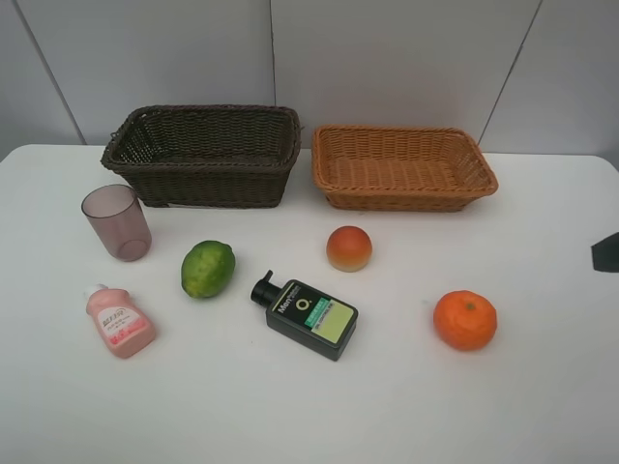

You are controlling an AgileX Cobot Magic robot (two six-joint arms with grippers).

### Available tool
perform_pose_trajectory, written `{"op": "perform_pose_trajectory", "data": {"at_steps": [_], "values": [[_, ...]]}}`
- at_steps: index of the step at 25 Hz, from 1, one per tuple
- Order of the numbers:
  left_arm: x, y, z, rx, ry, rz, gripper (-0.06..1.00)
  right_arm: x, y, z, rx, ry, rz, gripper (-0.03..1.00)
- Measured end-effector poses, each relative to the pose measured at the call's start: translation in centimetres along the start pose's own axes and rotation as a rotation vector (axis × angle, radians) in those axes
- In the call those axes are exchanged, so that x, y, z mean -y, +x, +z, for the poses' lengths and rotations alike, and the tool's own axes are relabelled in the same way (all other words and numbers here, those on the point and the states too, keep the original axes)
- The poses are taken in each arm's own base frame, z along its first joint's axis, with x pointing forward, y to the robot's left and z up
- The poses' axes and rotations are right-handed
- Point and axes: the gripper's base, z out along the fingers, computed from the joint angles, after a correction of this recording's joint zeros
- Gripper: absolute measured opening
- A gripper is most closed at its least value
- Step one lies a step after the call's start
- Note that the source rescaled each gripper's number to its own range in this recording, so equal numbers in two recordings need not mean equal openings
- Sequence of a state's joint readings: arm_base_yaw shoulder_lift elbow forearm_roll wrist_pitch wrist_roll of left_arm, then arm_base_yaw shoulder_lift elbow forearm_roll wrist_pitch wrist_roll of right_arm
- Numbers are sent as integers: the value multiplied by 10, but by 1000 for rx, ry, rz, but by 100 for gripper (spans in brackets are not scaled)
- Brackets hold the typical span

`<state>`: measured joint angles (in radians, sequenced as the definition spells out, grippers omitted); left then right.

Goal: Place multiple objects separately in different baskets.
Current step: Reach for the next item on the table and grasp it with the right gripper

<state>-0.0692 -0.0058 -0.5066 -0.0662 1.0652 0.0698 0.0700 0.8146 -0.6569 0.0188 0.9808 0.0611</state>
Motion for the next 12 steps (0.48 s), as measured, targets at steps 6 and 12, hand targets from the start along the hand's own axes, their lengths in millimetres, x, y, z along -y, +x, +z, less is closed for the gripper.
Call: {"op": "perform_pose_trajectory", "data": {"at_steps": [6,12], "values": [[0,0,0,0,0,0,100,-32,-39,50,-161,-48,-60,70],[0,0,0,0,0,0,100,-57,-57,97,-261,-37,34,95]]}}
